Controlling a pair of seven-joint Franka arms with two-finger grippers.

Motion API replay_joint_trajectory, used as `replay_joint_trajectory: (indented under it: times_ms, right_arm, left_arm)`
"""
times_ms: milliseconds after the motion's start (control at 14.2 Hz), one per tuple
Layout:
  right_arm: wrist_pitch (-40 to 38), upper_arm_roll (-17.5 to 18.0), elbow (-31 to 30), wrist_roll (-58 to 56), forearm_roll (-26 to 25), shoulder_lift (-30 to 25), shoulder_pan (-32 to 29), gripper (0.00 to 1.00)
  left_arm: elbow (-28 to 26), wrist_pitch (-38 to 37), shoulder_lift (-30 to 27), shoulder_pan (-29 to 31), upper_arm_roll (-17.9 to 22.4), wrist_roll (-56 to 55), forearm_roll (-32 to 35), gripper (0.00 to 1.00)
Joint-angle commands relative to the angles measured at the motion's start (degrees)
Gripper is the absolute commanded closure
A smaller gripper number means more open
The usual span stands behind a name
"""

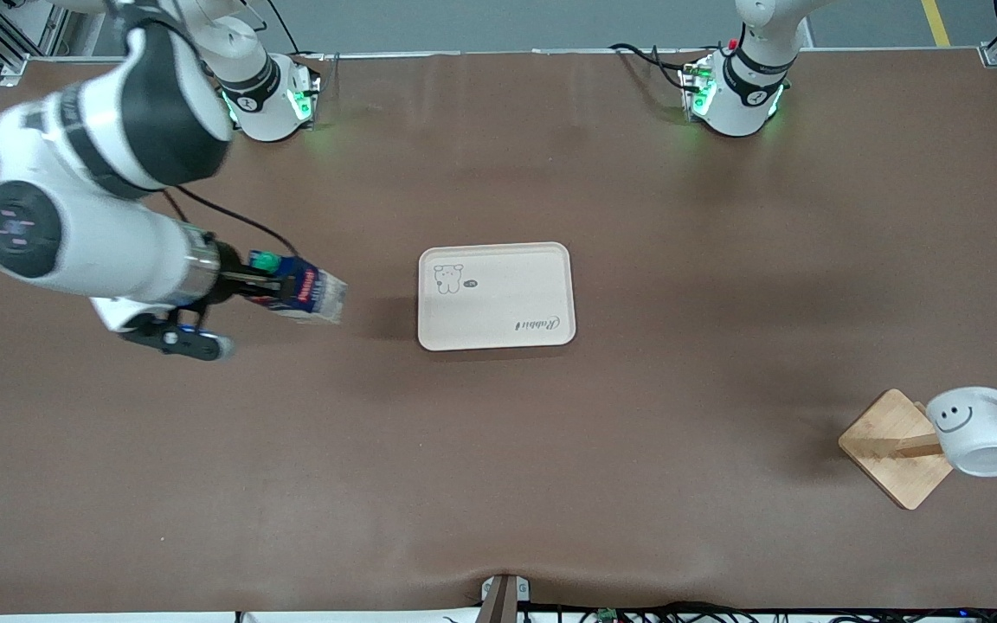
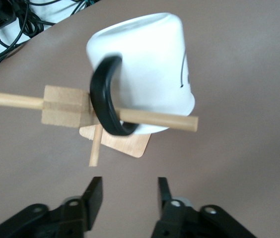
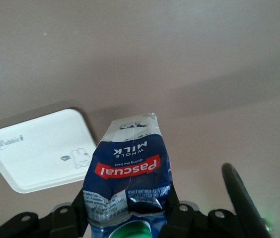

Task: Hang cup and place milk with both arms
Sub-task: 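Release the mug and raise the left gripper while the right carries milk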

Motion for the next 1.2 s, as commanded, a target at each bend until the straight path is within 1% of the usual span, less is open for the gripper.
replay_joint_trajectory:
  times_ms: [0,141,281,422,563,704,844,985,1126]
  right_arm:
    - [0.6,1.0,-7.6,-8.9,-1.1,-5.9,-7.7,1.00]
    - [0.9,1.0,-10.8,-13.5,-5.9,-7.6,-11.2,1.00]
    - [2.2,1.0,-14.4,-13.9,-8.4,-8.9,-12.7,1.00]
    - [5.6,1.0,-19.5,-17.0,-9.5,-10.9,-14.8,1.00]
    - [9.3,1.0,-24.5,-23.5,-9.6,-12.0,-19.1,1.00]
    - [13.5,1.1,-29.2,-28.4,-9.6,-13.1,-22.4,1.00]
    - [16.7,1.1,-32.6,-28.9,-9.6,-13.9,-23.2,1.00]
    - [18.4,1.1,-34.6,-28.9,-9.6,-13.9,-23.6,1.00]
    - [22.4,1.1,-39.2,-29.2,-9.6,-14.9,-24.6,1.00]
  left_arm:
    - [0.1,-1.5,-2.7,-0.9,-0.7,-6.7,-1.1,0.00]
    - [0.3,-6.3,-4.6,-1.8,-2.2,-13.8,-1.1,0.00]
    - [0.2,-10.1,-6.5,-1.8,-5.1,-20.2,-0.7,0.00]
    - [0.1,-14.8,-8.7,-1.9,-8.3,-28.5,0.1,0.00]
    - [-0.1,-18.4,-11.1,-1.9,-12.7,-38.1,1.9,0.00]
    - [0.0,-20.8,-12.9,-1.9,-16.1,-47.3,2.5,0.00]
    - [0.3,-21.7,-13.4,-1.8,-18.0,-48.2,4.3,0.00]
    - [0.4,-21.9,-13.5,-1.8,-18.2,-46.9,6.6,0.00]
    - [1.0,-21.9,-12.9,-1.1,-18.2,-46.6,4.9,0.00]
